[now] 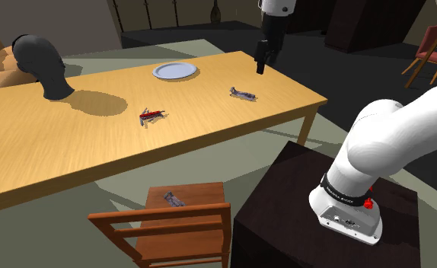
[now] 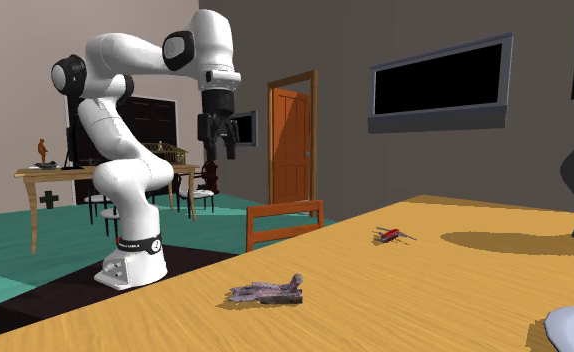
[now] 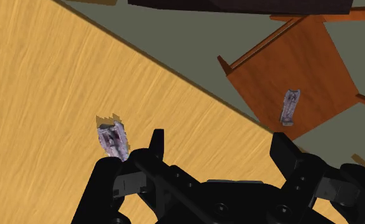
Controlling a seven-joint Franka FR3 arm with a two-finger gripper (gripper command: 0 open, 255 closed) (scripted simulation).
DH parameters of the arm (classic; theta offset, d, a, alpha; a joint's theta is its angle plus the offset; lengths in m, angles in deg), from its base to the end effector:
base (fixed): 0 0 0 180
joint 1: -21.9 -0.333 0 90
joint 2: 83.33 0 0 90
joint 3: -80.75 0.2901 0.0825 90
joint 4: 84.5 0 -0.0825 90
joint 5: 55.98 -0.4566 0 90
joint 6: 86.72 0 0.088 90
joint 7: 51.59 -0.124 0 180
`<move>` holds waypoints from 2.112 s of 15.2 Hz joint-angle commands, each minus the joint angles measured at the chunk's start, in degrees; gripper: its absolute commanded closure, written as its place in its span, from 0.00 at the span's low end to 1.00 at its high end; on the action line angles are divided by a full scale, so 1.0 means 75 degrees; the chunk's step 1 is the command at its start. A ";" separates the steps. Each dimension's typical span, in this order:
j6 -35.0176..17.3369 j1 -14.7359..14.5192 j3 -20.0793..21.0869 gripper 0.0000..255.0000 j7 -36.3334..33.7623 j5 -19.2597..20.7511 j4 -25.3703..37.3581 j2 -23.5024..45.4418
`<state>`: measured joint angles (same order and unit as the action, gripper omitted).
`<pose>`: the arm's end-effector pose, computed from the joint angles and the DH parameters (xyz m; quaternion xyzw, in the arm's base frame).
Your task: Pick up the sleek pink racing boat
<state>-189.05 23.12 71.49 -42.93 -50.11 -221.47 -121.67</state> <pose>0.4366 -0.0931 0.5025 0.9995 0.0093 0.0291 0.0048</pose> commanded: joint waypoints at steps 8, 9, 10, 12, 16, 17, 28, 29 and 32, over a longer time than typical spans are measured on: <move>-0.1526 -0.0130 -0.1345 0.00 0.1801 -0.0237 0.0704 0.2352; -0.1665 -0.0157 -0.1479 0.00 0.2021 -0.0334 0.0829 0.2647; -0.1796 -0.0184 -0.1609 0.00 0.2248 -0.0446 0.0965 0.2949; -0.2026 -0.0228 -0.1847 0.00 0.2722 -0.0722 0.1270 0.3575; -0.2338 -0.0230 -0.2199 0.00 0.3732 -0.1454 0.2017 0.4902; -0.2381 -0.0202 -0.2252 0.00 0.3987 -0.1664 0.2233 0.5245; -0.2904 0.0227 -0.2163 0.00 0.5322 -0.2905 0.3228 0.7260; -0.2986 0.0238 -0.2148 0.00 0.5356 -0.2947 0.3195 0.7318; -0.3017 0.0243 -0.2140 1.00 0.5370 -0.2969 0.3195 0.7353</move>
<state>-211.59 24.95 55.42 -2.67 -72.34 -197.49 -66.57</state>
